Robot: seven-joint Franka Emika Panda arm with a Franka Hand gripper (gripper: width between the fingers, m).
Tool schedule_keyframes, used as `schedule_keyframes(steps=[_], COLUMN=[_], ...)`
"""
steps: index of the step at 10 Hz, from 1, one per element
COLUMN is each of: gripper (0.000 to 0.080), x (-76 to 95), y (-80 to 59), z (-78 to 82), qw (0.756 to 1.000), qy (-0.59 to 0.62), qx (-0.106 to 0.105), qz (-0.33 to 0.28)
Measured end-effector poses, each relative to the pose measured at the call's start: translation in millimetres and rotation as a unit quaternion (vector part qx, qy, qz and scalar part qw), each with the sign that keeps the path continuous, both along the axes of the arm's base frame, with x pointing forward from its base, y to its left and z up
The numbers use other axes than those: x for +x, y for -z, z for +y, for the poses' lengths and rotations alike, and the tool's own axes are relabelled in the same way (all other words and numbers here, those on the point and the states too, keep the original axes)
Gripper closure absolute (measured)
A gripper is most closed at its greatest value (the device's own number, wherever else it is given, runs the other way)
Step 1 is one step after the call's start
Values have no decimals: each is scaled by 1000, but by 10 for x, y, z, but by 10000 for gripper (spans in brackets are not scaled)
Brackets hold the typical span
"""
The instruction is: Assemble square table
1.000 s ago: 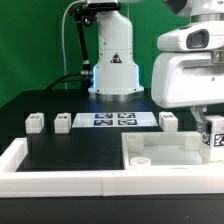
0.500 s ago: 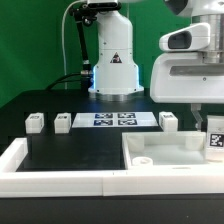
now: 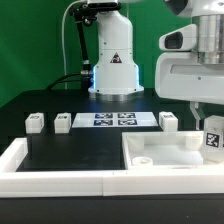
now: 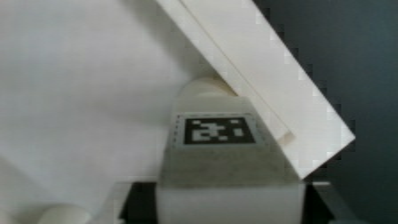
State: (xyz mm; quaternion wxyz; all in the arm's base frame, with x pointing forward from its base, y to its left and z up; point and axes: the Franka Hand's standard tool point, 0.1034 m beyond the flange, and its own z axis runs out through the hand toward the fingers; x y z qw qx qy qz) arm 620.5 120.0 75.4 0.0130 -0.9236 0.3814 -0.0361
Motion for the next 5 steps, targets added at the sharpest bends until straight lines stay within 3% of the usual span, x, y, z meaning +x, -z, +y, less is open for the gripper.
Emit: schedule_keyframes(steps=[3,4,5], gripper=[509,432,239], x=[0,0,0], y=[2,2,2], z=[-11,-7,-6], qw=[998,998,998], qy=[70,66,64], qx=[9,9,8], qz=[1,1,0])
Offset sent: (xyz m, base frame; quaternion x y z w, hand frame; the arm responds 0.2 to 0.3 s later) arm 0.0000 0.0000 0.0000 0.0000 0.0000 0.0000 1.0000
